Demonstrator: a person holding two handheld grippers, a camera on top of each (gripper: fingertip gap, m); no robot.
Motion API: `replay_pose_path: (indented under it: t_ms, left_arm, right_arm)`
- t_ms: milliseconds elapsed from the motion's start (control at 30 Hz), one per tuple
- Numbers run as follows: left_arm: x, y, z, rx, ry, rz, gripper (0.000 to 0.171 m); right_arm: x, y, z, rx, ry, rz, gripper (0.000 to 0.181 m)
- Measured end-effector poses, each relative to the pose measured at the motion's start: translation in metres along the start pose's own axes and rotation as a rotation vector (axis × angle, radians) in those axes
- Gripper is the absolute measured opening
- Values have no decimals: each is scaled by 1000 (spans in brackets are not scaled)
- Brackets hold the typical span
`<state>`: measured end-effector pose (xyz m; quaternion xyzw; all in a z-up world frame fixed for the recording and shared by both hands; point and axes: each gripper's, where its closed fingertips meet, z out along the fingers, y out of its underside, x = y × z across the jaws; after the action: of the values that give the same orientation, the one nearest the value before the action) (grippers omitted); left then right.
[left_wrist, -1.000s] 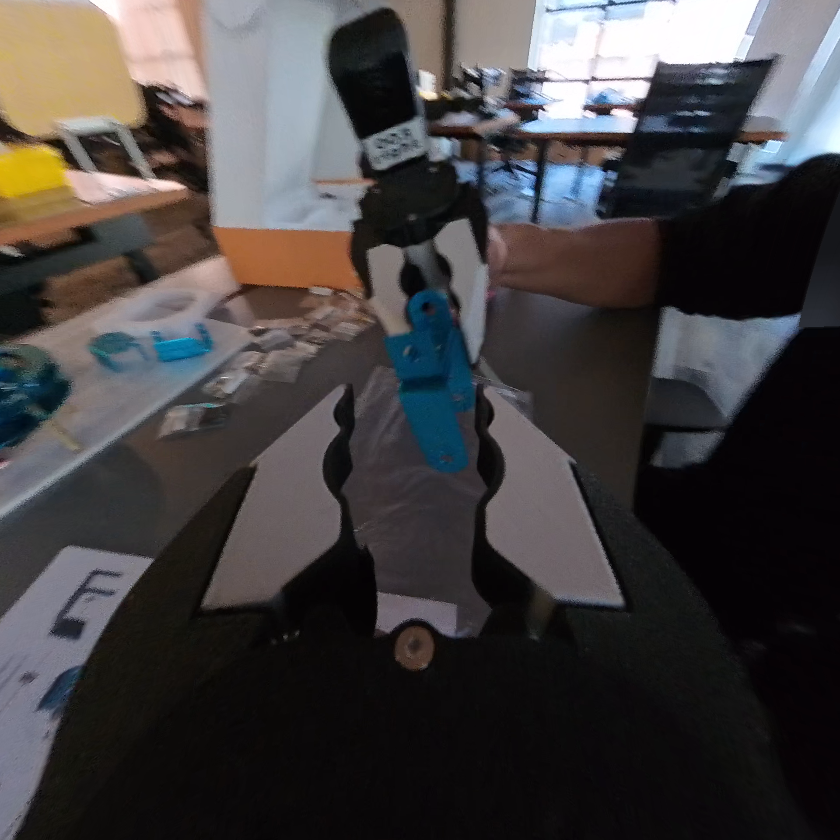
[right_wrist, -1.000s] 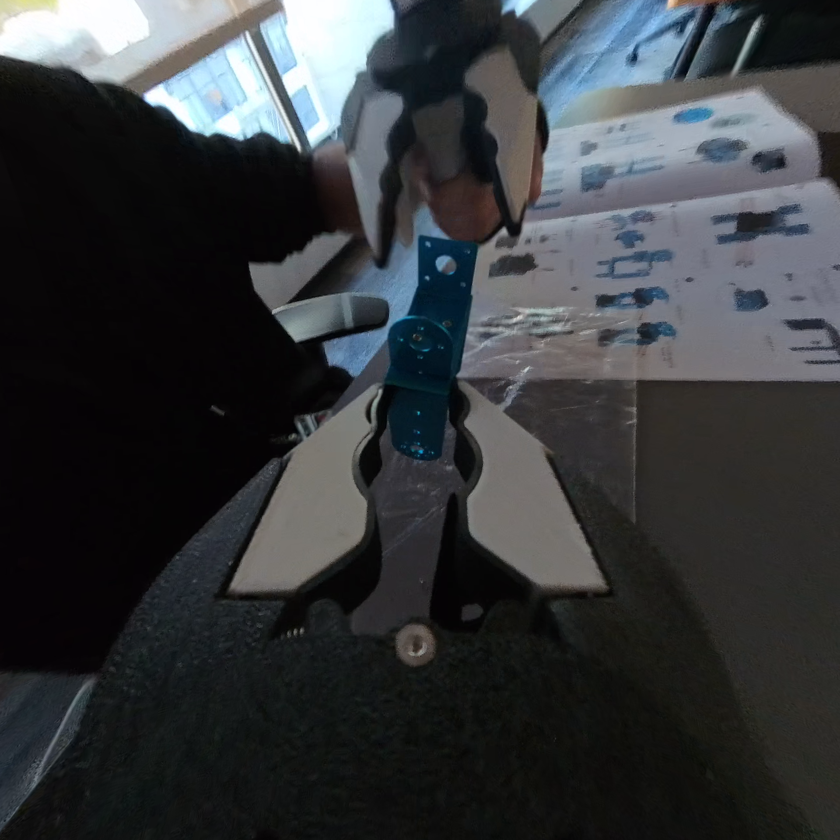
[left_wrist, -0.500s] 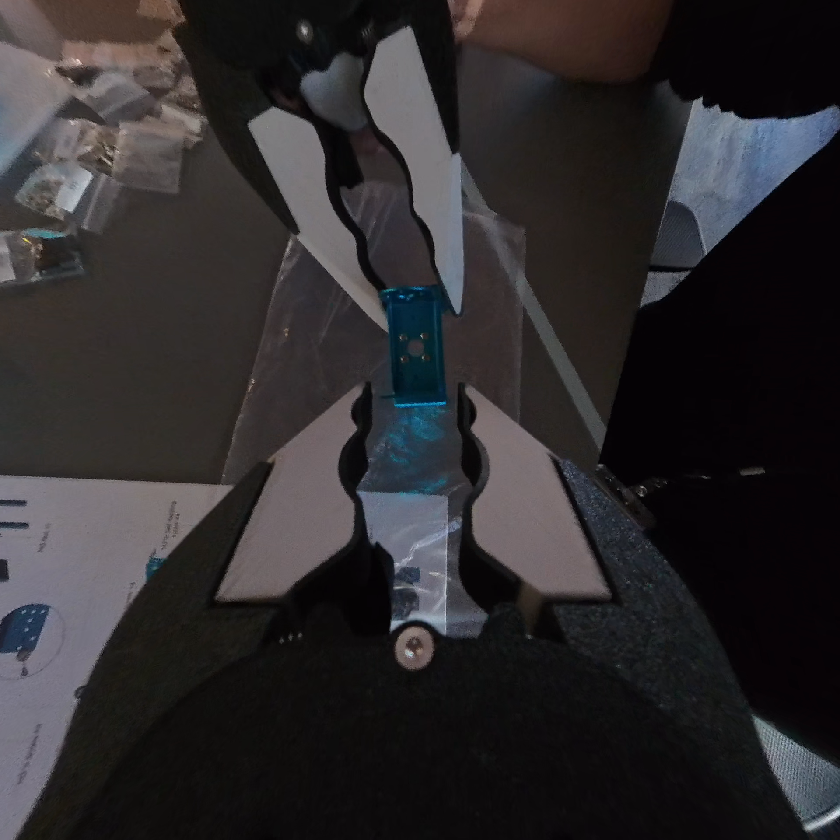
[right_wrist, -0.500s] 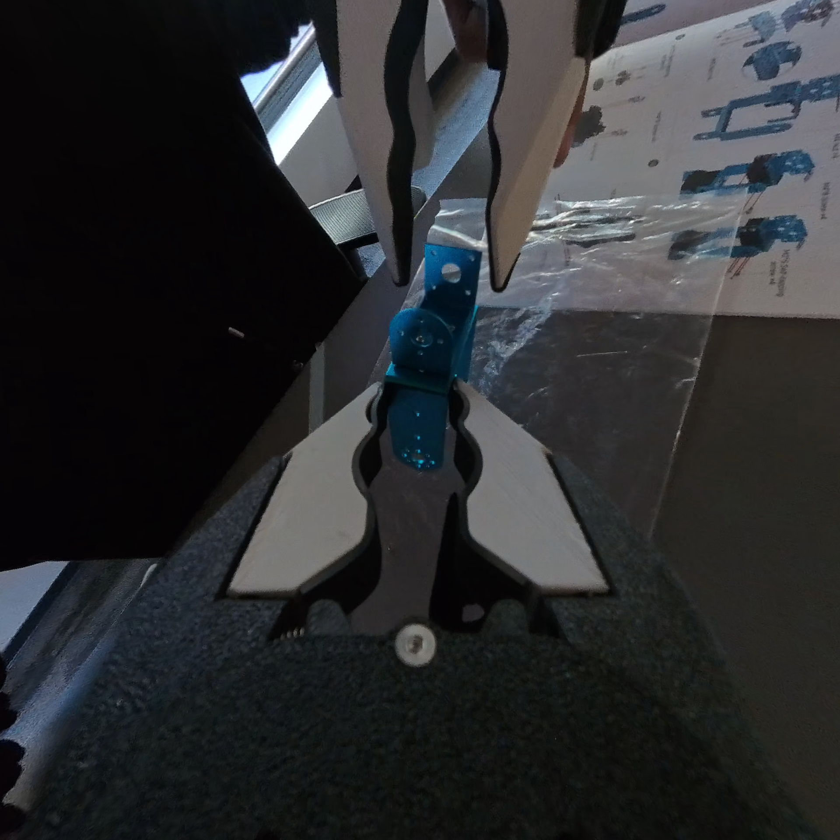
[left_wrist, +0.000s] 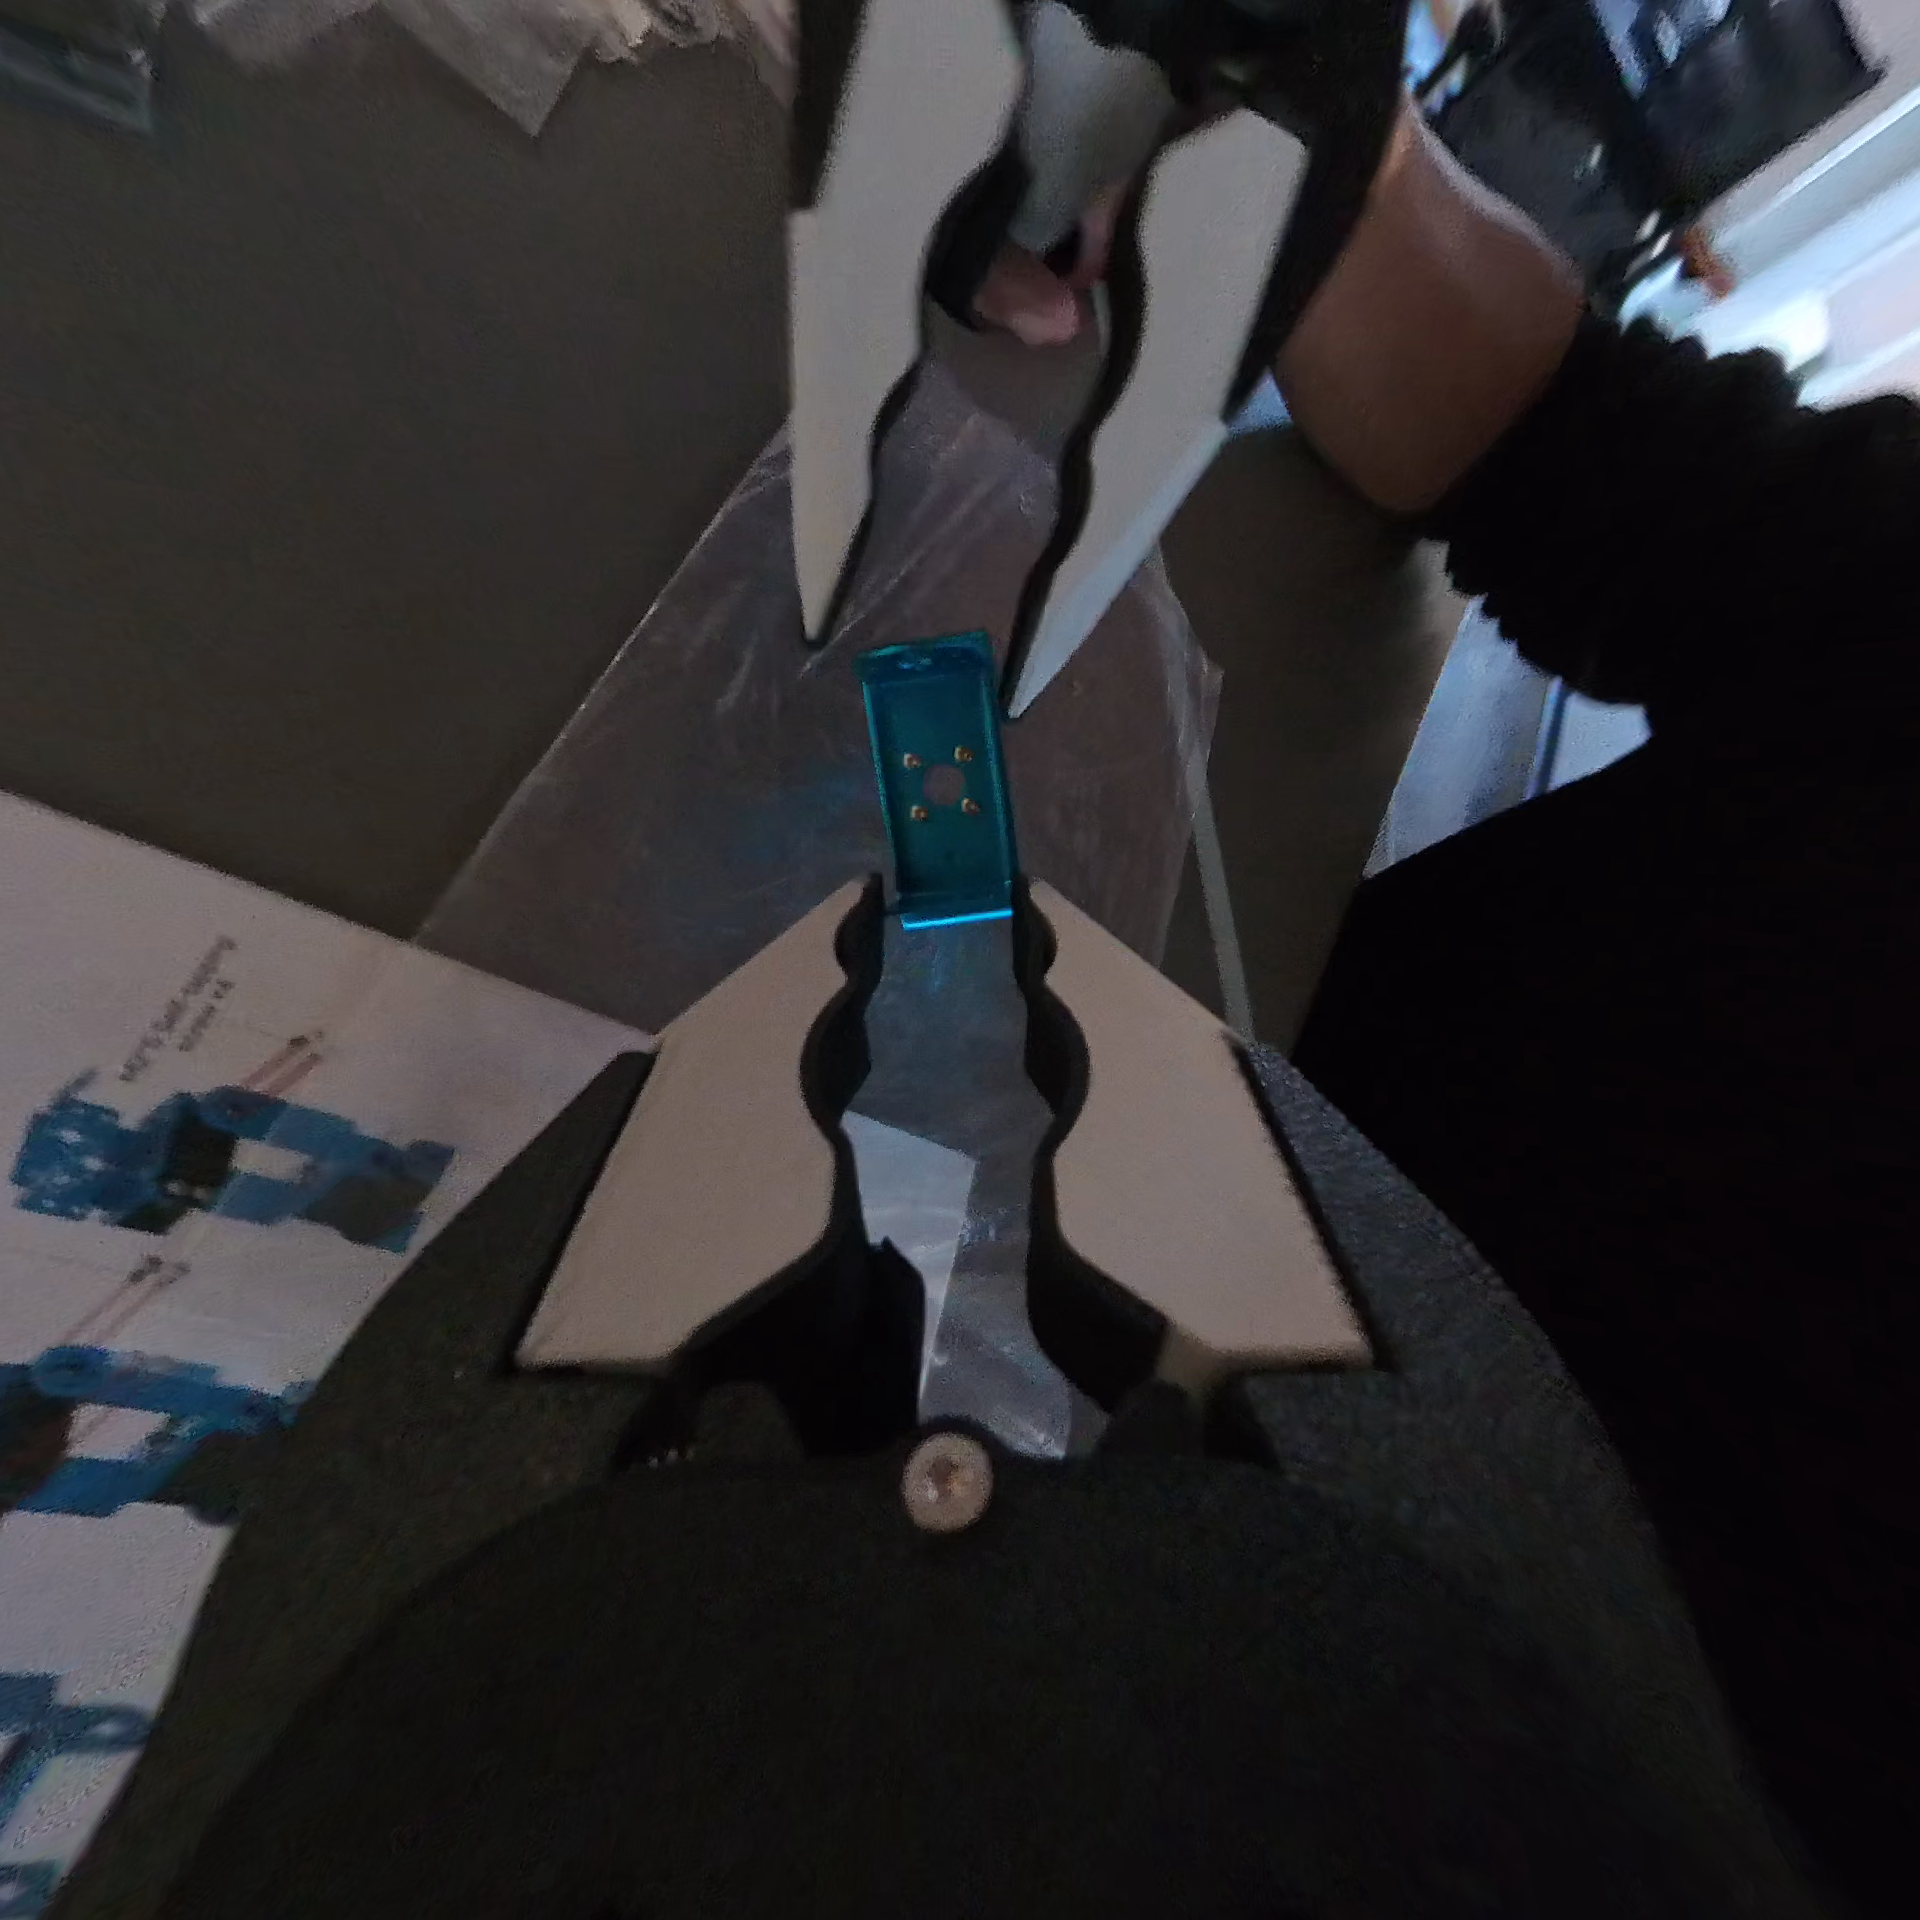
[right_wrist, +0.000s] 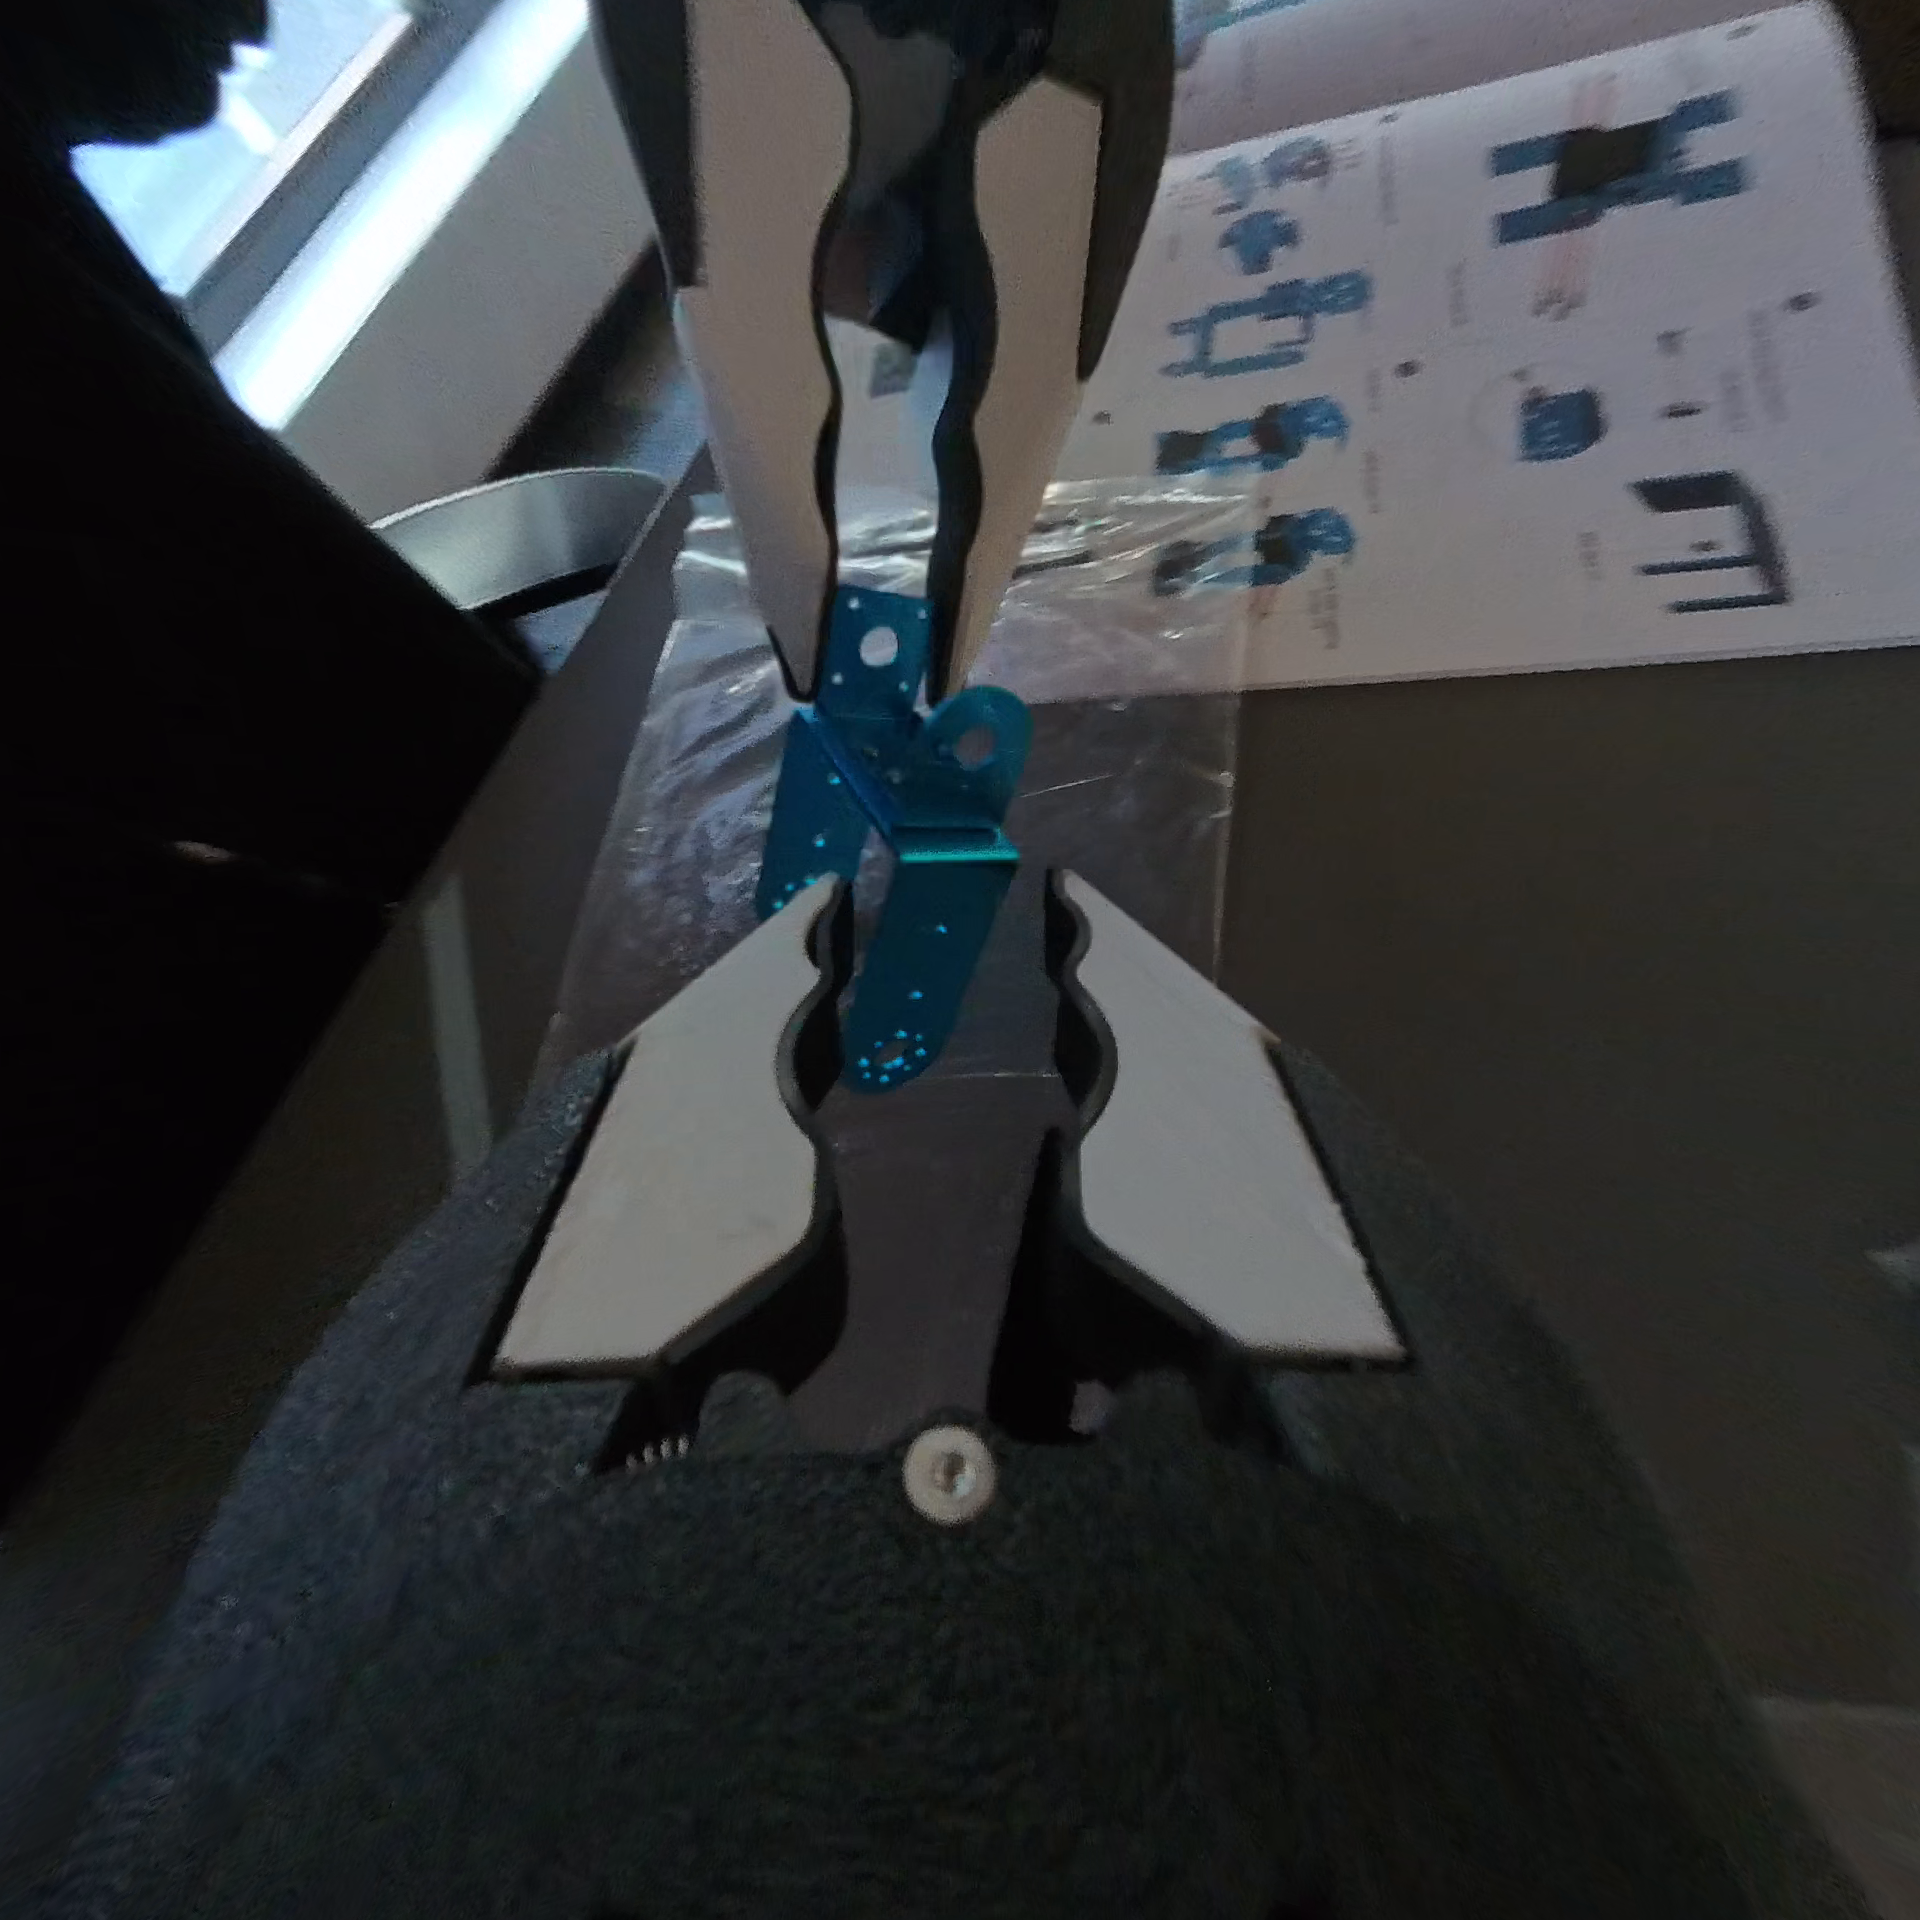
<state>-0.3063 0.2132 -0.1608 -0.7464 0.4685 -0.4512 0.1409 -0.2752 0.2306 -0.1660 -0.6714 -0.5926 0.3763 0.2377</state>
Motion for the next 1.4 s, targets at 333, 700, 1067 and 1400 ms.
replay_pose_path:
  t_ms: [333, 700, 1067, 1400]
  left_arm:
    - [-2, 12, 8, 16, 6, -56, 29]
    - [-18, 13, -10, 2, -158, 293, 46]
    - [-25, -2, 8, -84, -14, 615, 46]
    - [-18, -13, 19, -102, 234, 738, 45]
  right_arm:
    - [12, 11, 4, -130, 307, 24, 2]
    - [10, 28, 15, -356, 334, -29, 1]
    - [2, 25, -2, -230, 279, 13, 22]
    - [-76, 79, -40, -209, 99, -13, 16]
